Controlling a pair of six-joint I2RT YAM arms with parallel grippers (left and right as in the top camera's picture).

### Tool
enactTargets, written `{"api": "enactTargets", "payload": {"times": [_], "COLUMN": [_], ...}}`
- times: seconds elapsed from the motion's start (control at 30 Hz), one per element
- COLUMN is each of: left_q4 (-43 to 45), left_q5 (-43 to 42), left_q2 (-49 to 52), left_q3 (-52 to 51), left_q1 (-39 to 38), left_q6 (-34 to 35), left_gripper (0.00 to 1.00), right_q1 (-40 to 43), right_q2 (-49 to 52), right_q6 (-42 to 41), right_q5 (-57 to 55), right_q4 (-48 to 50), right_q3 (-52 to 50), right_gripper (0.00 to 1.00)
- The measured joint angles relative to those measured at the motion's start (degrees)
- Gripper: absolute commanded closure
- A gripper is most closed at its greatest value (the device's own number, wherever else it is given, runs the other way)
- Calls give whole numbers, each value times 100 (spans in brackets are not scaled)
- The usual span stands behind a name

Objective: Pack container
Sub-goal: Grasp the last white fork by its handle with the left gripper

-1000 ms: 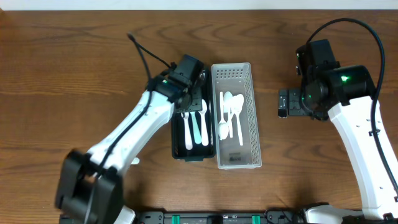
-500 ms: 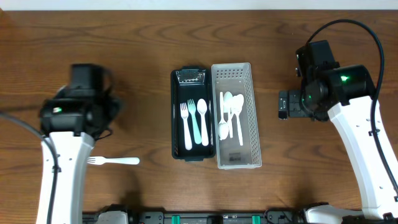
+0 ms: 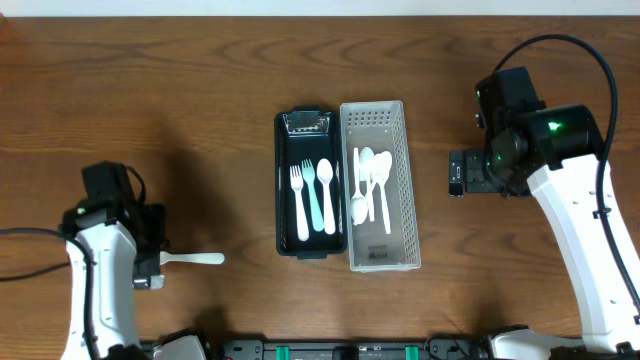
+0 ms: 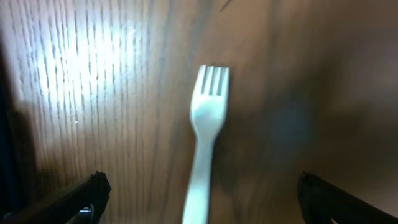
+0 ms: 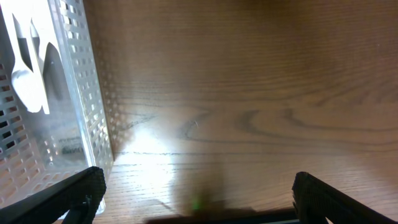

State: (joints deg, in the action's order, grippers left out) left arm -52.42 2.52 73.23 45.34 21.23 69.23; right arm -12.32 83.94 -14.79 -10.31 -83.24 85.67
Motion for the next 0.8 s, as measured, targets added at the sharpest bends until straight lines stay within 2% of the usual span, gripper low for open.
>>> {"api": "enactTargets", "payload": {"times": [0.27,0.6,0.8], "left_q4": [680,992,1145], "left_q5": [-98,-114,-109], "left_q2": [304,1316,1515], "left_q3": [-507,-503,-365], "left_q1": [4,4,4], "left_q6": [116,140,129], "left_gripper": [2,2,2], "right_q1": [0,0,0], "right_q2": [0,0,0], "right_q6": [-2,-2,-2], "right_q5": [61,66,83], "right_q4": [-4,0,7], "right_q3": [0,0,-2], "right_gripper": [1,1,1]}}
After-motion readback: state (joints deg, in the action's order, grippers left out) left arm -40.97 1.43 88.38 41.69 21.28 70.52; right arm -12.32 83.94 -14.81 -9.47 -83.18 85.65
